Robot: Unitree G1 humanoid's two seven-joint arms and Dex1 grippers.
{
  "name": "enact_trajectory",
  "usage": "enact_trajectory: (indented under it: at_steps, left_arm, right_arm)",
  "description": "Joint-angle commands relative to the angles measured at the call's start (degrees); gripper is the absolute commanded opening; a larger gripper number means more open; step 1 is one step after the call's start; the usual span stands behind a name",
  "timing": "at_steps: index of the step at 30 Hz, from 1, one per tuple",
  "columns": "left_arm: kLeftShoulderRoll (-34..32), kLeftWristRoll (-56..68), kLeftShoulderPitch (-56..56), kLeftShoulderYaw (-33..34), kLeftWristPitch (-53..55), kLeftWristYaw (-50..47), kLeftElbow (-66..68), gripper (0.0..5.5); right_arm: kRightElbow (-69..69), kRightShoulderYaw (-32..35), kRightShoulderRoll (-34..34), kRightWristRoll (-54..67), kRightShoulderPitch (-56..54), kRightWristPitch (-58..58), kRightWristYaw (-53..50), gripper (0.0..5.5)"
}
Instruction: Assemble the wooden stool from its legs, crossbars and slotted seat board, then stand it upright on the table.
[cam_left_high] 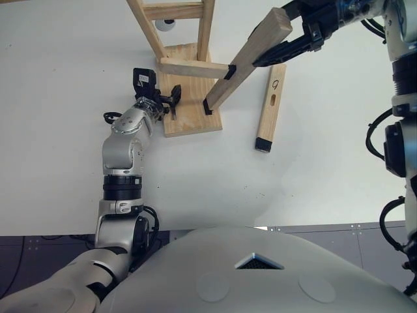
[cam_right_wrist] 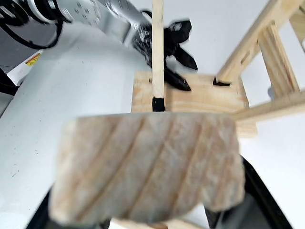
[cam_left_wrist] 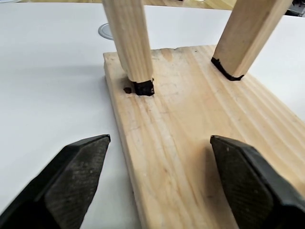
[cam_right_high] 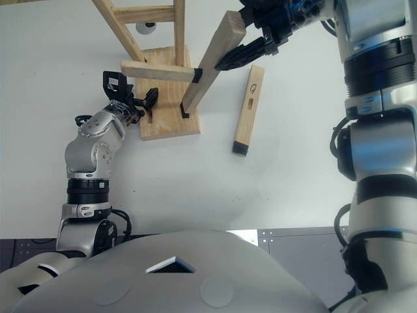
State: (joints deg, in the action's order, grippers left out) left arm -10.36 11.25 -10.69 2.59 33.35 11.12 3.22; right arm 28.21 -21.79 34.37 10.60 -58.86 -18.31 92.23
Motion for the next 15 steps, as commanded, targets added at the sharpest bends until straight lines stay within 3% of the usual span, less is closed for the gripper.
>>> enact_trajectory:
  at_steps: [1, 15]
  left_arm:
    - [0.25, -0.56, 0.27, 0.12, 0.03, -0.59, -0.56, 3.88]
    - [2.1, -1.07, 0.75, -0.22, -1.82, -1.66, 1.15, 3.88]
  right_arm:
    - [-0.42, -1.39, -0.24, -3.28, -0.86, -1.81, -1.08, 2.05]
    - [1.76, -1.73, -0.9, -3.01, -6.51, -3.71, 0.21, 2.05]
